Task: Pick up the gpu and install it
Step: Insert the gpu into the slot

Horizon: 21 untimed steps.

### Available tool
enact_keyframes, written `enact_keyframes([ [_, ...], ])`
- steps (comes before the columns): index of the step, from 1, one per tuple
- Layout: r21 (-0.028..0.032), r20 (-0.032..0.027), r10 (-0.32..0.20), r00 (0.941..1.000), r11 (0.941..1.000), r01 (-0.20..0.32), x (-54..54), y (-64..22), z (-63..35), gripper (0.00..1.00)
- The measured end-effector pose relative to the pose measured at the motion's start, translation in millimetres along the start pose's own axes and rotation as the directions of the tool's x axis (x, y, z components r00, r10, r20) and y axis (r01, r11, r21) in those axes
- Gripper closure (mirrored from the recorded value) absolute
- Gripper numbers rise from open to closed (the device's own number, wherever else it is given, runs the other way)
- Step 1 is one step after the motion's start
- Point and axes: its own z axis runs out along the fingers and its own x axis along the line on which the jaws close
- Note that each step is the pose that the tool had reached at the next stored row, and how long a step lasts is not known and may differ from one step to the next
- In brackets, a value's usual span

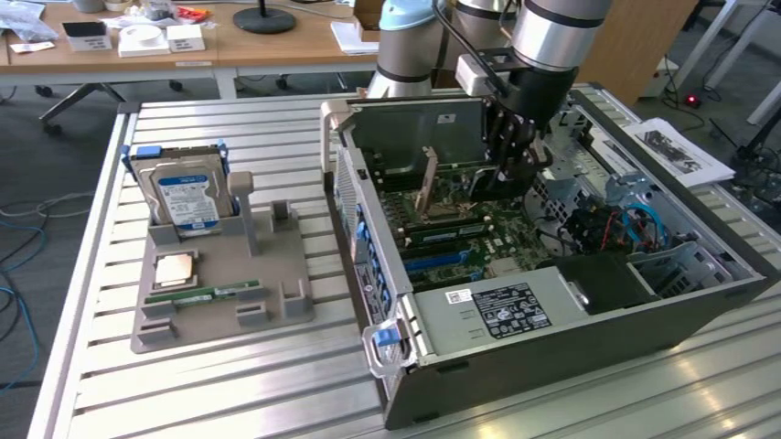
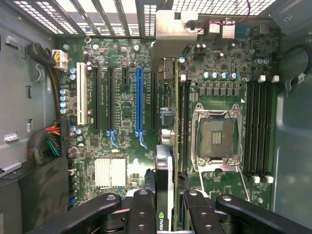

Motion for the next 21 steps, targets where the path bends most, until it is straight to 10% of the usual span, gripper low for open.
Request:
enact_keyframes([
  [21,0.0001,0.0002,0.000,1.0000,1.0000,0.000,1.4,0.0,13.3,0.73],
])
